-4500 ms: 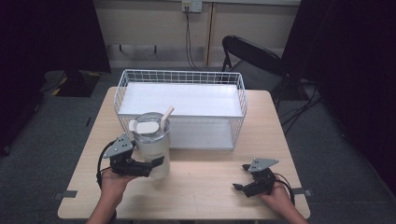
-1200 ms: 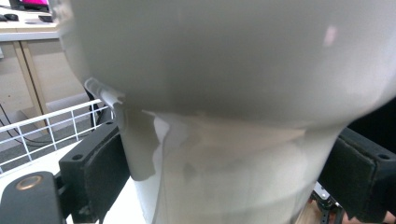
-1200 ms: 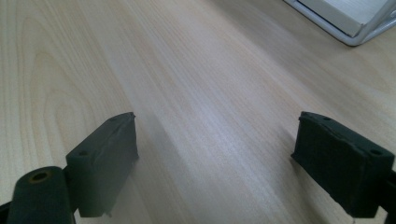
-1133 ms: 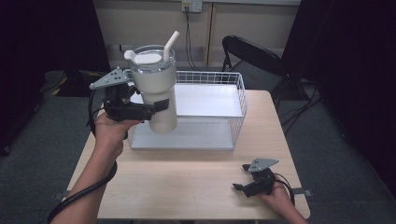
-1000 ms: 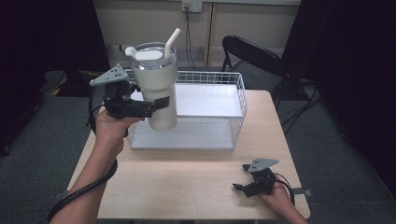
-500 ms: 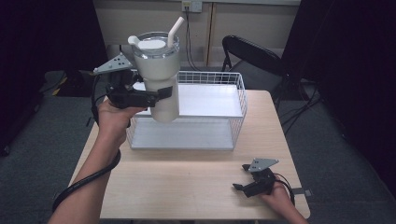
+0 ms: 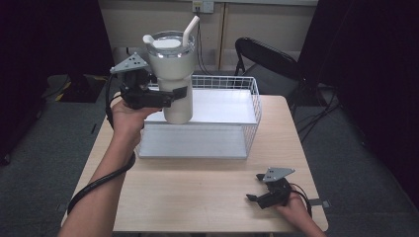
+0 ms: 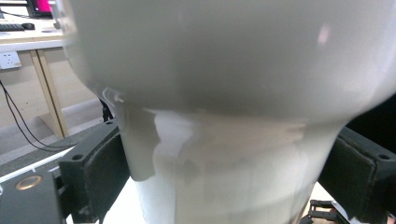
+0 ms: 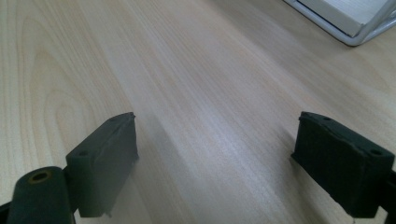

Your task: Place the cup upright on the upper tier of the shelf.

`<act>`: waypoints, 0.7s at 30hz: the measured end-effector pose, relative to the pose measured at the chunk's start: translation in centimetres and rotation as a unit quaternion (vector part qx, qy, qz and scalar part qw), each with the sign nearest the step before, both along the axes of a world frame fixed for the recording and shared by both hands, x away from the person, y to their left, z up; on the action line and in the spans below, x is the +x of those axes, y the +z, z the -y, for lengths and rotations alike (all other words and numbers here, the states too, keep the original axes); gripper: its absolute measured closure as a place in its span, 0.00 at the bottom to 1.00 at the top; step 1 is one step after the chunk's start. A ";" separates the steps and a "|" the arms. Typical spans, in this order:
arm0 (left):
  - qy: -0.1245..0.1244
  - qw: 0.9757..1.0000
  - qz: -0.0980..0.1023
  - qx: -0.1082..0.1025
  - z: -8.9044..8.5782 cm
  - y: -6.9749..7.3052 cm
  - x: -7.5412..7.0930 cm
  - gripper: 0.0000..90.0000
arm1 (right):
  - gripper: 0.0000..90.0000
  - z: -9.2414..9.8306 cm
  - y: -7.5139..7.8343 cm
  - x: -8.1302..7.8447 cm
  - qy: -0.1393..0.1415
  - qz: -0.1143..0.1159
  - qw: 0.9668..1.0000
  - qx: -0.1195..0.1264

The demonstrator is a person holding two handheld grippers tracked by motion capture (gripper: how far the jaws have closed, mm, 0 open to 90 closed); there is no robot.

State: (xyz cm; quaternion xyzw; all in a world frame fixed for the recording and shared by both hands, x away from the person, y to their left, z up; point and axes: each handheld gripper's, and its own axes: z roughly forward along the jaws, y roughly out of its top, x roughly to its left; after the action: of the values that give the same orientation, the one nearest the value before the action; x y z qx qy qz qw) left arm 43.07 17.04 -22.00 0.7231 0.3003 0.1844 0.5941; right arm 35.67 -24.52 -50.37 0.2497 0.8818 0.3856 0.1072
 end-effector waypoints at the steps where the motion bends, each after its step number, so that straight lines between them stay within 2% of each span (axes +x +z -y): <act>1: 0.001 1.000 0.001 0.001 0.1 0.0 0.1 0.11 | 0.14 0.0 0.0 0.0 0.000 0.000 1.000 0.000; 21: 0.021 1.000 0.003 0.011 1.7 -0.8 2.6 0.11 | 0.14 0.0 0.0 0.0 0.000 0.000 1.000 0.000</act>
State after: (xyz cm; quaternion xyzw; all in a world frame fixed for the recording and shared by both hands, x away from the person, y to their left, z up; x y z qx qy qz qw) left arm 45.69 15.35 -22.76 0.7225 0.3120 0.2019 0.5830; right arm 35.68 -24.53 -50.37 0.2498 0.8816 0.3859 0.1067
